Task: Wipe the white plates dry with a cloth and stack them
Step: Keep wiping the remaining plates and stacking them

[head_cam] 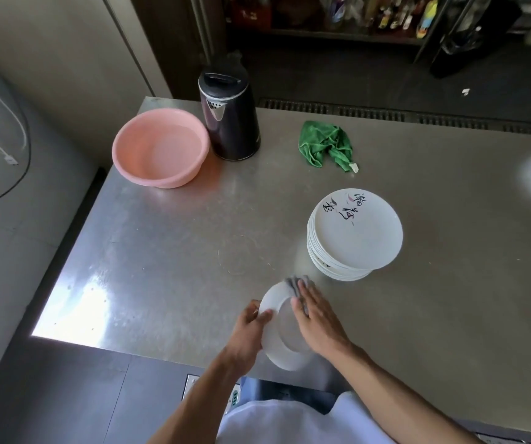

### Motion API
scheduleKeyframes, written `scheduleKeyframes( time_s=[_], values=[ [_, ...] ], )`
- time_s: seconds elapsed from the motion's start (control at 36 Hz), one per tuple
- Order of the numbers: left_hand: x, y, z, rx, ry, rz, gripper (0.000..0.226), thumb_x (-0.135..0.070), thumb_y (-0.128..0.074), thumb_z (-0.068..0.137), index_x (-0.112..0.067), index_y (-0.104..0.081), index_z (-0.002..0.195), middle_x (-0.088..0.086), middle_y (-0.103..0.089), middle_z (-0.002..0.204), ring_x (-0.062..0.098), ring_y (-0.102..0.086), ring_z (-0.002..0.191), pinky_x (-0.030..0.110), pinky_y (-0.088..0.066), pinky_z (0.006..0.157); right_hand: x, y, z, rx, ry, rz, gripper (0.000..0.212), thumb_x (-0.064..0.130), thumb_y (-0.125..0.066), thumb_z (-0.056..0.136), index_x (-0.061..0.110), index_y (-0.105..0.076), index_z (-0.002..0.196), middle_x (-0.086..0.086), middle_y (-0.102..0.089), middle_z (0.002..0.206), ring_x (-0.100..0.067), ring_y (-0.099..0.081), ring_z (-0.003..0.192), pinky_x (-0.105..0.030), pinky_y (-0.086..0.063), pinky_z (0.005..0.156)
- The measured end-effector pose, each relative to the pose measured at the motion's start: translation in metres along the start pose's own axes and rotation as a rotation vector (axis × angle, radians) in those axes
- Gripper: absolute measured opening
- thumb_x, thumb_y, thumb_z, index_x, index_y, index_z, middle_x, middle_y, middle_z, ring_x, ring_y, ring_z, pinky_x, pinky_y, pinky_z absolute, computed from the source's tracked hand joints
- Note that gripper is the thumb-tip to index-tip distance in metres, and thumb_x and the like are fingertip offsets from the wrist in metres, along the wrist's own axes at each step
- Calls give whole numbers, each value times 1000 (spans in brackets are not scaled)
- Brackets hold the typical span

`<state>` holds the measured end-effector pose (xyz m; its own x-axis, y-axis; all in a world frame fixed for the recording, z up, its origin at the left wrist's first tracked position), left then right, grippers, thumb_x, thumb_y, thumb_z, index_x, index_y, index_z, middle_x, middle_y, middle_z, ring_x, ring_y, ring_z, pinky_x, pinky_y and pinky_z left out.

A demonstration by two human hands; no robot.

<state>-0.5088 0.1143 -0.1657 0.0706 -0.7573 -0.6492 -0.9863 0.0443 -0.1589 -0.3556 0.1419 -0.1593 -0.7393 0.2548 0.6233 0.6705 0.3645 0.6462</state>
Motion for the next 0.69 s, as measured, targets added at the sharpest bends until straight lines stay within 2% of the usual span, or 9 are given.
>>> scheduleKeyframes(
  time_s=[0.06,0.14,0.22,0.31,0.39,0.47,0.5,0.61,0.69],
  values=[
    [6,2,2,-10,30,-40,40,-23,-62,78,-11,-58,115,16,-66,106,31,-64,94,38,-58,66,-14,-2,1,16,-132,176,59,43,-23,108,18,-11,160,3,-2,168,-10,0,153,-31,-1,125],
    [7,0,4,6,15,-21,60,-26,-64,72,-17,-58,131,19,-69,117,37,-66,104,46,-60,78,-3,-2,-1,27,-65,270,55,47,-24,106,29,-16,158,12,-3,166,-8,5,153,-30,-1,124],
    [2,-2,4,34,-13,-1,51,-36,-76,79,-17,-65,126,16,-75,112,36,-72,101,49,-59,80,41,-2,-9,27,228,205,48,46,-21,107,39,-24,154,21,-8,163,-4,4,153,-25,0,123],
    [0,-10,-1,119,-31,15,38,-35,-78,84,-12,-74,113,18,-75,109,30,-73,96,41,-60,75,67,-15,-19,88,441,52,45,40,-26,108,38,-23,153,15,-14,165,-6,0,153,-28,2,124],
    [8,-5,-1,122,11,10,38,-27,-78,84,-9,-72,117,18,-75,112,28,-74,98,37,-59,77,49,-13,-10,50,372,-88,52,37,-33,108,25,-19,157,8,-9,165,-12,0,154,-25,7,123],
    [15,0,1,78,65,-7,43,-25,-80,78,-13,-72,118,15,-76,112,29,-74,99,39,-59,76,22,-3,5,37,158,-116,55,37,-26,109,20,-12,159,-1,-5,167,-18,1,155,-26,9,123],
    [15,0,1,75,71,-5,44,-24,-80,76,-14,-72,118,15,-76,112,29,-74,99,39,-59,75,23,-4,5,68,171,-135,56,38,-24,109,18,-11,160,-1,-3,167,-19,2,155,-30,7,124],
    [10,-5,2,82,63,7,41,-20,-80,73,-9,-73,112,18,-76,107,28,-74,92,39,-59,73,51,-13,-18,96,513,-296,60,49,-20,106,21,-15,159,5,-7,167,-18,2,155,-34,1,125],
    [6,-5,2,58,45,-22,45,-18,-77,72,-7,-71,115,18,-76,107,28,-73,91,39,-58,72,34,-4,-8,26,397,-321,63,52,-20,105,23,-11,160,6,0,166,-18,1,155,-31,0,125]
  ],
)
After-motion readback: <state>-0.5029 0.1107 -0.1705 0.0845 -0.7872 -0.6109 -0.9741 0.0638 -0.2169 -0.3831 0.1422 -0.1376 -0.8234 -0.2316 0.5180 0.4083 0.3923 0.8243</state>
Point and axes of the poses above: each hand's wrist, its own z-axis towards the middle knuckle, its own y-axis out of the back of the hand, x = y × z, the point moved 10 cm from there along z, towards the middle knuckle
